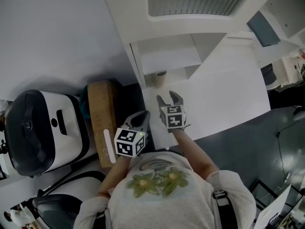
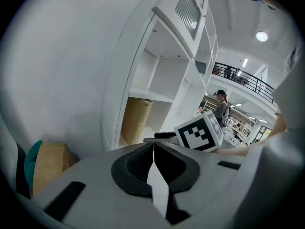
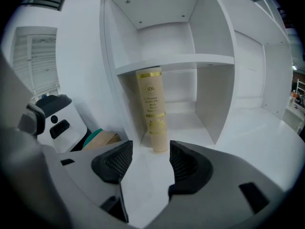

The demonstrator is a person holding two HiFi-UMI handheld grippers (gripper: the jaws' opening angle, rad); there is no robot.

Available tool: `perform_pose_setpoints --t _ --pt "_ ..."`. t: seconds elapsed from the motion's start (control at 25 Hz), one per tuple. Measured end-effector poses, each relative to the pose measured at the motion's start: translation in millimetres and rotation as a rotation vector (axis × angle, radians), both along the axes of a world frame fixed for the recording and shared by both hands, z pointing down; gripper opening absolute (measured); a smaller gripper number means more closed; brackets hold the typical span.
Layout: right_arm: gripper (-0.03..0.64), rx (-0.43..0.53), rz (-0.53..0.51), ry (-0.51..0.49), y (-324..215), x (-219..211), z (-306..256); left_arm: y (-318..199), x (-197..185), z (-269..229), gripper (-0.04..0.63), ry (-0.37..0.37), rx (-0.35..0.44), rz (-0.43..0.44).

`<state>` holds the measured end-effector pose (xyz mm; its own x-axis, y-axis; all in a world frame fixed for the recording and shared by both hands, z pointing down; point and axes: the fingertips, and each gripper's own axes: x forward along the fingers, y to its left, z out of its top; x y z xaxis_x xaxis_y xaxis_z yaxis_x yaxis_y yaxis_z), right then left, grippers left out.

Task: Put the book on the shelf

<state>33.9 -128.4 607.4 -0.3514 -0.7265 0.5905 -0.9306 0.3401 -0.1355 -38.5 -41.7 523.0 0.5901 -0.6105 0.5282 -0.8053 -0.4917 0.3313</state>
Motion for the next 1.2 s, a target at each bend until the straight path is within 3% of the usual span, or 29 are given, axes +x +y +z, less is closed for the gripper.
perform_pose_setpoints --t 0.16,0.32,0.44,0.76,1.2 --pt "0.245 0.017 -0.011 -0.037 23.5 1.3 -15.6 11.9 6.6 -3.8 0.034 0.001 0.010 0.007" --pt "0.091 0.051 -0.052 -0.091 45.9 -1.4 -30.2 23.5 13.7 -8.7 0.035 0.004 0.021 0.017" --pt "0.055 0.058 -0.105 -0.106 65.8 -5.0 -38.6 32.4 19.1 -10.0 0.034 0.004 0.027 0.026" --pt "0.031 0.133 -0.210 -0.138 111.7 -6.4 -70.9 52.9 29.2 -12.8 0.035 0.008 0.033 0.040" --pt "0.030 0.204 -0.224 -0.103 129.0 5.5 -88.5 69.5 38.8 -14.4 0.034 0.020 0.037 0.033"
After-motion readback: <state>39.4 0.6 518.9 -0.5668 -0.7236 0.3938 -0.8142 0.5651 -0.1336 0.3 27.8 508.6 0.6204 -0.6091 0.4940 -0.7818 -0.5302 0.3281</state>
